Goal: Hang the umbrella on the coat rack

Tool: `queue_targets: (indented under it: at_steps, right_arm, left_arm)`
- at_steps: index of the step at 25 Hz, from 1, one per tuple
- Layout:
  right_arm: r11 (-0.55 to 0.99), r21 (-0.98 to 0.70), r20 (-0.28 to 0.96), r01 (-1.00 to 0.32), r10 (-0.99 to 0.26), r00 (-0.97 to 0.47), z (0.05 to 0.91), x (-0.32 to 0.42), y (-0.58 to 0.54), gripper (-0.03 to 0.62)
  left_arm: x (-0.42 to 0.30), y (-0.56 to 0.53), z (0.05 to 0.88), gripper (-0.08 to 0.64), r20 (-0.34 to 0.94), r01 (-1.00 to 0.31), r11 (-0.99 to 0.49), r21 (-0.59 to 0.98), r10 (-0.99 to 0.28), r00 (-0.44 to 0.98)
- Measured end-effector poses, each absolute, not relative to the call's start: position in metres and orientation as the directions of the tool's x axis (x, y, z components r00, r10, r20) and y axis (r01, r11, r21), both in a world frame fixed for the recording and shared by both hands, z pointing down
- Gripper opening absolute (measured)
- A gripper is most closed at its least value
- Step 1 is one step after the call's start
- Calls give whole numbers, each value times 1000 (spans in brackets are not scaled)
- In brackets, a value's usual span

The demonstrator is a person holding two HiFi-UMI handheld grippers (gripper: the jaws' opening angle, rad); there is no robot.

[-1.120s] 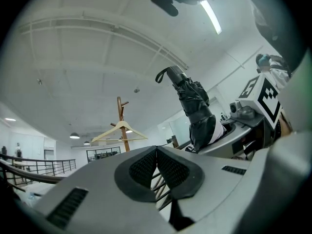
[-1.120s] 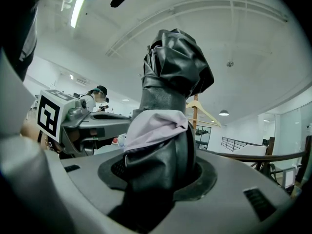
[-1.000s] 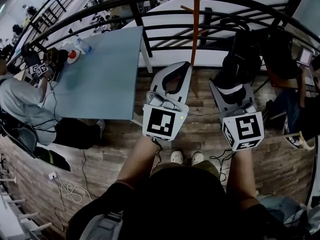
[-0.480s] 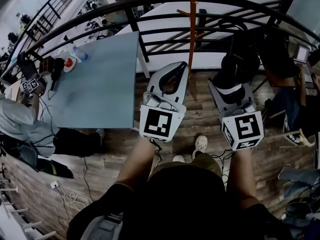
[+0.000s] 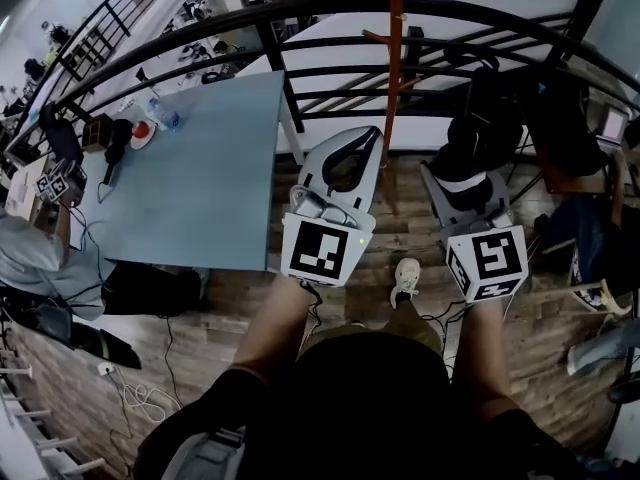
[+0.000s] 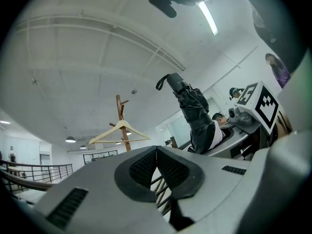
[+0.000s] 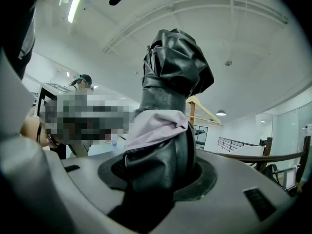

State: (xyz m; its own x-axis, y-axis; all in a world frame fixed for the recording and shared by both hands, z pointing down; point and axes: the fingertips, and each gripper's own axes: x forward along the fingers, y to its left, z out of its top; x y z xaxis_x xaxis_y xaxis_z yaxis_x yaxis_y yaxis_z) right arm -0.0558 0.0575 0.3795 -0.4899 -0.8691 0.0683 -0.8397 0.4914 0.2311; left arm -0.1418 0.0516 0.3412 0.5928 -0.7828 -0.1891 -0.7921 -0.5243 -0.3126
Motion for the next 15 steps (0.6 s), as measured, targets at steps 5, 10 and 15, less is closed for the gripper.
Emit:
queue_targets:
  at_steps: [5,10,15]
  right_arm:
    - [504,235,66,-831,-861,-504,376,-43,21,227]
    - [523,233,64,-820,-850,-524,377,-23,-24,227]
    - [548,250,60,-798,-832,-552,368,-3,-80,227]
  left_arm:
    - [-131,18,337,14,-193,-801,-511,-311,-792,580]
    - [-111,-25,332,14,-196,-809,-492,-321,-802,565]
    - [-88,-78,319,14,-211,-824,-466,-323,-813,543]
